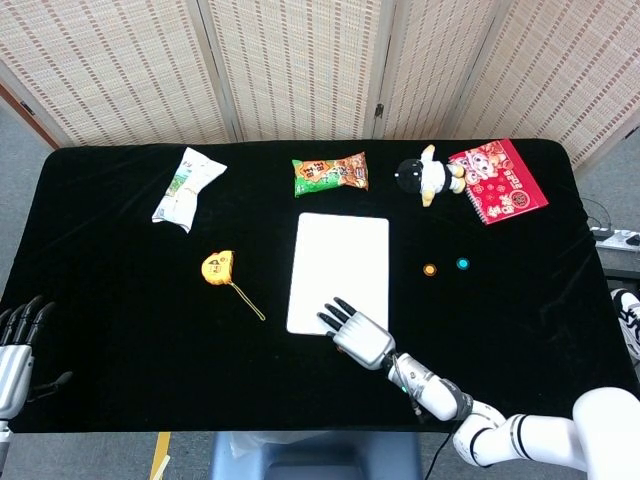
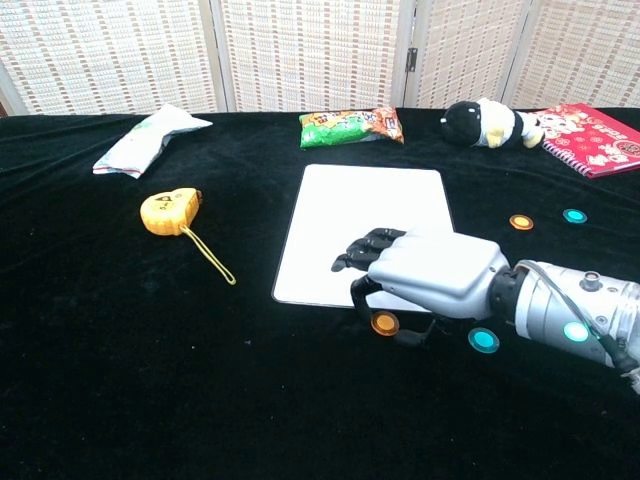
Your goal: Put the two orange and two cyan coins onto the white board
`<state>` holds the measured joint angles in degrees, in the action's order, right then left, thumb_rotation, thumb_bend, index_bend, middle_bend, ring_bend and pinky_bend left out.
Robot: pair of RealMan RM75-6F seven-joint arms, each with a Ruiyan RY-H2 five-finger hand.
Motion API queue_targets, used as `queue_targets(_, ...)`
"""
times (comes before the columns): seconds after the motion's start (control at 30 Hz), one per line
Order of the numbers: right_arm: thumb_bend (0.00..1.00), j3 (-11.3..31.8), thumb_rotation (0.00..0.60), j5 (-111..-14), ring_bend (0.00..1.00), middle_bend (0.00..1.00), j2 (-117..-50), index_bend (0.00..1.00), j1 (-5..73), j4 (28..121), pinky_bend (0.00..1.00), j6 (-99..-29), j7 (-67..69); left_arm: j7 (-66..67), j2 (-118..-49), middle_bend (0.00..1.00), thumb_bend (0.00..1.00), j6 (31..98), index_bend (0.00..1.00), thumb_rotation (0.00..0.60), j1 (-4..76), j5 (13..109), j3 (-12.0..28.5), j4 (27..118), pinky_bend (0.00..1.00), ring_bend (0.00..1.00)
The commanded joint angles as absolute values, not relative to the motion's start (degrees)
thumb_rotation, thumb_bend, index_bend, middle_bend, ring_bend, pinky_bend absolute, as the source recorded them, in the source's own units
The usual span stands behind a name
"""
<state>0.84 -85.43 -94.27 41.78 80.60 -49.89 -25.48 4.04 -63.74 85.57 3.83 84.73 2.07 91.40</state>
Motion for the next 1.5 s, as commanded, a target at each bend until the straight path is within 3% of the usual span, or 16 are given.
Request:
queue_targets(0.03, 0.3, 0.79, 0.6, -86.11, 0.0, 0.07, -93.89, 0.56, 41.72, 81.46, 0.0, -50.76, -25.13, 4.05, -63.71, 0.0, 0.07, 85.58, 0.0, 0.6, 3.8, 84.65, 2.1, 91.44, 0.0, 0.06)
queue_targets(0.27, 0.3, 2.63, 0.6, -86.42, 0.0, 0.07, -91.99, 0.56, 42.1, 83.74, 0.0, -52.79, -24.95, 4.21, -63.5, 0.0, 0.07, 85.63, 0.0, 0.6, 3.87, 84.8, 2.17, 91.78, 0.0, 0.06)
queue_targets(0.47, 0.3, 6.4, 0.6, -82.13, 0.0, 0.07, -91.54, 0.56, 44.28, 81.46, 0.0, -50.13, -24.34, 4.44, -63.39, 0.0, 0.07, 85.48, 0.0, 0.6, 4.03, 84.99, 2.15, 92.04, 0.0, 0.06)
queue_targets(0.93, 0.3, 10.68, 0.6, -75.81, 0.0, 0.07, -98.52, 0.55, 51.41, 72.55, 0.0, -44.17, -26.05, 4.99, -63.19, 0.0, 0.07, 85.54, 0.0, 0.6, 3.84, 84.81, 2.02, 92.55, 0.0, 0.06)
queue_targets(1.0, 0.3, 10.66, 0.6, -75.25, 0.0, 0.06, -99.3, 0.5, 52.08, 71.65, 0.0, -43.82, -26.96, 4.88, -63.22, 0.0, 0.07, 85.51, 0.0, 0.6, 3.77, 84.68, 1.99, 92.44, 0.0, 0.06)
queue_targets(1.17, 0.3, 10.56, 0.6, -73.78, 0.0, 0.04, -98.76, 0.18, 52.1, 72.03, 0.0, -44.48, -28.5, 4.38, -63.4, 0.0, 0.07, 85.55, 0.0, 0.6, 3.57, 84.42, 1.96, 91.93, 0.0, 0.06)
queue_targets(1.23, 0.3, 10.7, 0.6, -72.94, 0.0, 0.04, -97.95, 0.11, 51.65, 72.52, 0.0, -45.23, -28.65, 4.27, -63.52, 0.0, 0.07, 85.43, 0.0, 0.6, 3.63, 84.41, 1.97, 91.74, 0.0, 0.06)
queue_targets(1.37, 0.3, 10.82, 0.6, -71.58, 0.0, 0.04, -95.64, 0.1, 50.09, 73.7, 0.0, -47.37, -28.32, 4.1, -63.72, 0.0, 0.07, 85.39, 0.0, 0.6, 3.8, 84.81, 1.96, 91.57, 0.0, 0.06)
queue_targets(1.5, 0.3, 10.52, 0.6, -70.1, 0.0, 0.04, -92.26, 0.18, 47.82, 74.77, 0.0, -49.52, -27.63, 3.99, -63.71, 0.0, 0.07, 85.51, 0.0, 0.6, 3.97, 85.23, 2.03, 91.59, 0.0, 0.06)
